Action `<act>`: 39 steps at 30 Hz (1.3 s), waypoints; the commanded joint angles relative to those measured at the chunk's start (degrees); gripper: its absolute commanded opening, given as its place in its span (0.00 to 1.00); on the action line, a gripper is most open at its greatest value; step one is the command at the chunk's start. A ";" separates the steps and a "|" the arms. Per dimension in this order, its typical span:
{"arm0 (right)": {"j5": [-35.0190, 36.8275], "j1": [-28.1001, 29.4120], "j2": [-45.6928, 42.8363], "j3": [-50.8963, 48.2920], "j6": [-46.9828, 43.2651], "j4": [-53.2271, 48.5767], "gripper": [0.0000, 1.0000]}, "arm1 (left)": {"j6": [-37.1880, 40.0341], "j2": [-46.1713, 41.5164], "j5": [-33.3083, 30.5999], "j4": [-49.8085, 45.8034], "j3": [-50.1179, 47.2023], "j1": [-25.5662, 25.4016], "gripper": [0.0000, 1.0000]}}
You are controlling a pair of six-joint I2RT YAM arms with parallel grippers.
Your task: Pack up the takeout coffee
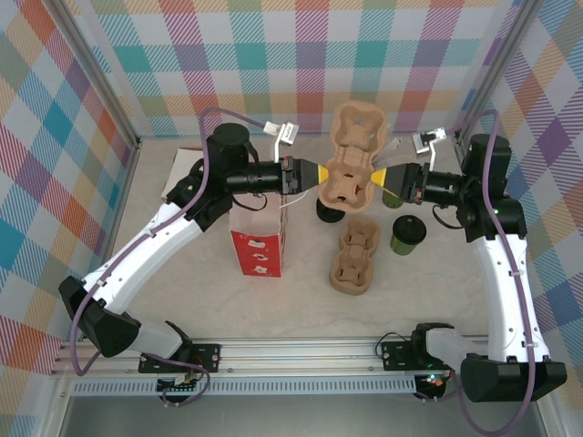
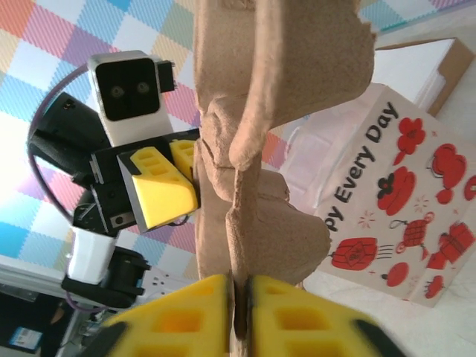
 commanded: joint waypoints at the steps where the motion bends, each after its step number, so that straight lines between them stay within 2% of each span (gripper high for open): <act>1: 6.90 0.22 -1.24 2.42 -8.73 -7.83 0.35 | 5.10 -2.54 -5.11 -7.92 2.25 -0.70 0.09; 4: 15.45 0.36 -2.15 3.93 -15.87 -14.49 0.49 | 8.54 -4.70 -11.12 -13.90 1.90 -0.71 0.06; 8: 22.31 0.66 -3.15 5.06 -24.17 -18.09 0.58 | 11.27 -7.17 -17.28 -20.92 1.59 -1.24 0.02; 10: 26.56 2.65 -3.16 6.66 -28.24 -19.16 0.60 | 11.53 -8.16 -19.66 -22.95 1.19 -1.77 0.01; 12: 32.62 6.67 -2.74 8.59 -32.62 -20.17 0.63 | 11.51 -9.13 -21.90 -24.09 0.67 -2.58 0.01; 16: 46.74 18.27 -0.18 12.58 -44.31 -20.06 0.67 | 10.26 -9.93 -25.11 -24.51 -0.18 -4.49 0.00; 23: 63.51 34.12 6.92 19.02 -58.60 -19.06 0.71 | 7.59 -10.26 -28.37 -23.30 -1.29 -7.10 0.00; 29: 71.22 41.87 12.57 21.60 -67.72 -18.20 0.72 | 6.96 -10.55 -28.98 -22.98 -1.72 -7.56 0.00; 39: 74.33 45.26 17.91 23.69 -72.36 -17.15 0.71 | 6.88 -10.39 -28.90 -22.80 -1.85 -7.56 0.00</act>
